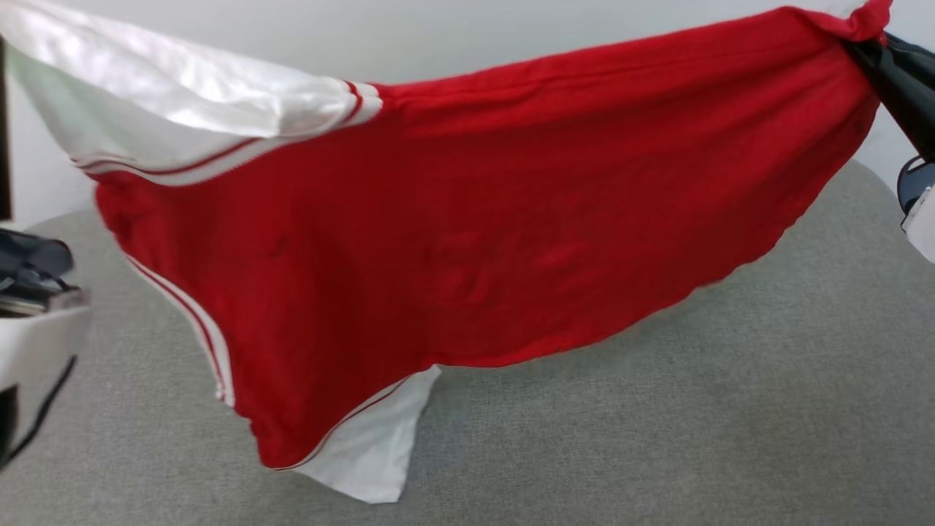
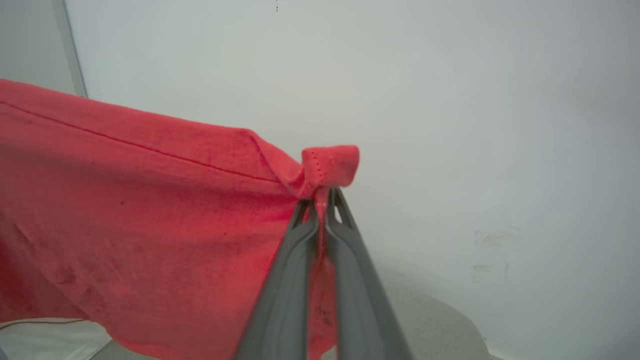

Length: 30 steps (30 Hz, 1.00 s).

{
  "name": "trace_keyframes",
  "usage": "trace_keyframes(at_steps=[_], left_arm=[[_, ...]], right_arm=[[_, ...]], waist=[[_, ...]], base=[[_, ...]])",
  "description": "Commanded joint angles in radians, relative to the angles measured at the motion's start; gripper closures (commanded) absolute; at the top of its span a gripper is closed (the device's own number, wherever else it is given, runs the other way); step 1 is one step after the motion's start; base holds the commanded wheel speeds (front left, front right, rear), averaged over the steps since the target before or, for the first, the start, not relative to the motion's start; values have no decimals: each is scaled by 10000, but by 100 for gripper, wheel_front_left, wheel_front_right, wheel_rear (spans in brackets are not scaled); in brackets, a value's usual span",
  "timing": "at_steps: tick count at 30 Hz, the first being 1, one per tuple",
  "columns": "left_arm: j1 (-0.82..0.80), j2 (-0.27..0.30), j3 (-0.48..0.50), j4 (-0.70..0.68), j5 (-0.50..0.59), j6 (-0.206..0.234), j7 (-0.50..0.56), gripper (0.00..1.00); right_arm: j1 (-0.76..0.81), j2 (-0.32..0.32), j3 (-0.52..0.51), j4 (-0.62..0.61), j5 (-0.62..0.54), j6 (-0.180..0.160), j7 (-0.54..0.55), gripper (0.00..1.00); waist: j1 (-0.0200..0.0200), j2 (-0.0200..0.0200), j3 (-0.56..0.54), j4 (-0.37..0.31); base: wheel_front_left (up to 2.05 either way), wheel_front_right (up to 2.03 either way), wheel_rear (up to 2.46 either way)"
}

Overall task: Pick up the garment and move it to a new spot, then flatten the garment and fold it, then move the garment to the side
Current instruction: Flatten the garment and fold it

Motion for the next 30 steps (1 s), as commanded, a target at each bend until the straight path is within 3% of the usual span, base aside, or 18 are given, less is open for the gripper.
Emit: trace_keyframes(at_steps=[1,11,17,24,30], left_arm=[[-197,66,104,-13,-48,-21,23,100],[-1926,634,640,174,-204,-364,528,100],[-3841,770,247,995,-271,-1319,871,100],[-7254,251,-585,2847,-21,-2547,1389,100],[-10780,-914,-1533,5183,834,-3473,1477,100]], right_arm=[[-128,107,-48,-88,-32,-7,-47,100],[-697,542,-518,-676,-297,-7,-255,100],[-1688,484,-658,-561,-536,-7,-427,100],[-3893,147,10,536,-1212,-7,-1081,100],[-6327,271,484,2360,-1797,-7,-2154,100]], waist=[[0,0,78,-108],[0,0,1129,-438],[0,0,2643,-381],[0,0,4584,-144],[0,0,5718,165]], base=[[0,0,0],[0,0,0],[0,0,0],[0,0,0],[0,0,0]])
